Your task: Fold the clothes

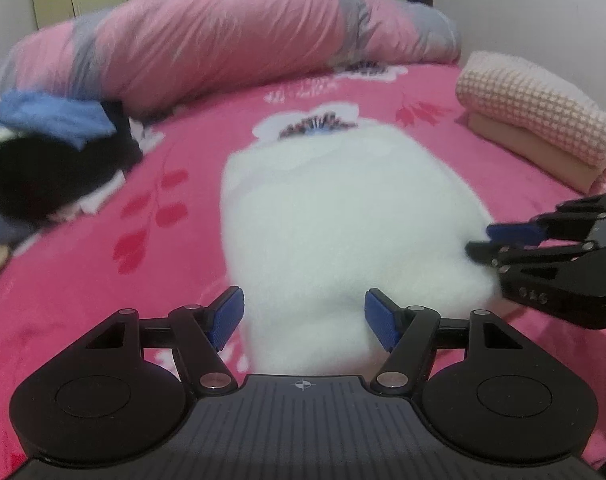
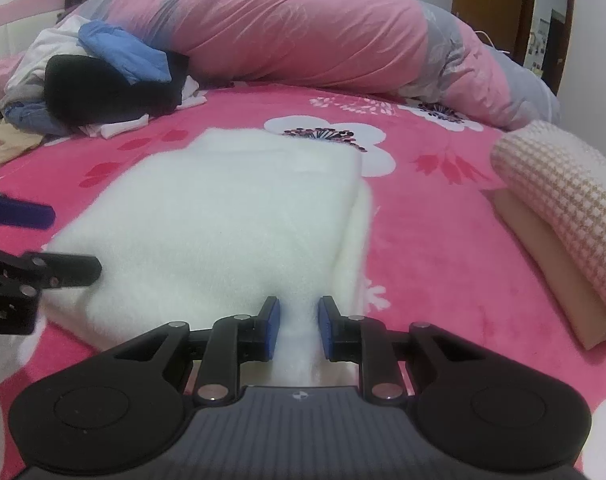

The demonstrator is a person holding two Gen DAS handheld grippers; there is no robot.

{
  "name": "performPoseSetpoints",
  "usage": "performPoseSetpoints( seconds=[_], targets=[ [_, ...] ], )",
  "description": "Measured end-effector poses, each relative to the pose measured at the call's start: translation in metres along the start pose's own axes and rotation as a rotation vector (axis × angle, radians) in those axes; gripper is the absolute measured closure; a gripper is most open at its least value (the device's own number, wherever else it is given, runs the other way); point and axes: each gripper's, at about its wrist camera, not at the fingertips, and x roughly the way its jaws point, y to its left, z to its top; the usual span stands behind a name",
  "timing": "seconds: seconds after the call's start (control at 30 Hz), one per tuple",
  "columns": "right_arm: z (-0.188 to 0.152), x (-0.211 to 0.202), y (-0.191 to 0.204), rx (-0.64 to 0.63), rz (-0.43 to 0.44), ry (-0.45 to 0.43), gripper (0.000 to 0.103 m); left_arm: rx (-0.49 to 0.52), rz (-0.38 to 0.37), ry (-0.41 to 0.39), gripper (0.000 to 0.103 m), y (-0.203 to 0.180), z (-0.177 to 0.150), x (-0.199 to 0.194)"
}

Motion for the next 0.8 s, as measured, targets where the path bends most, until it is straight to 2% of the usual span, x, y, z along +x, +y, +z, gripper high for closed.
performPoseSetpoints(
  seconds=[0.17,0.47,0.8],
  targets=[
    [-0.001,-0.001,-0.001,0.003,0.009,-0.006,0.080,0.036,0.022,-0.045,0.034,-0.010,0.008,-0.005],
    [-0.006,-0.002,-0.004,0.021,0.024,-0.034,0.080,0.056,0.040,0.002,0.034,-0.017,0.015,0.019],
    [-0.011,-0.003,-0.011,0.060,0.060,-0.062,0.080,0.060,0.028,0.023,0.030,-0.019,0.015,0.033]
  ],
)
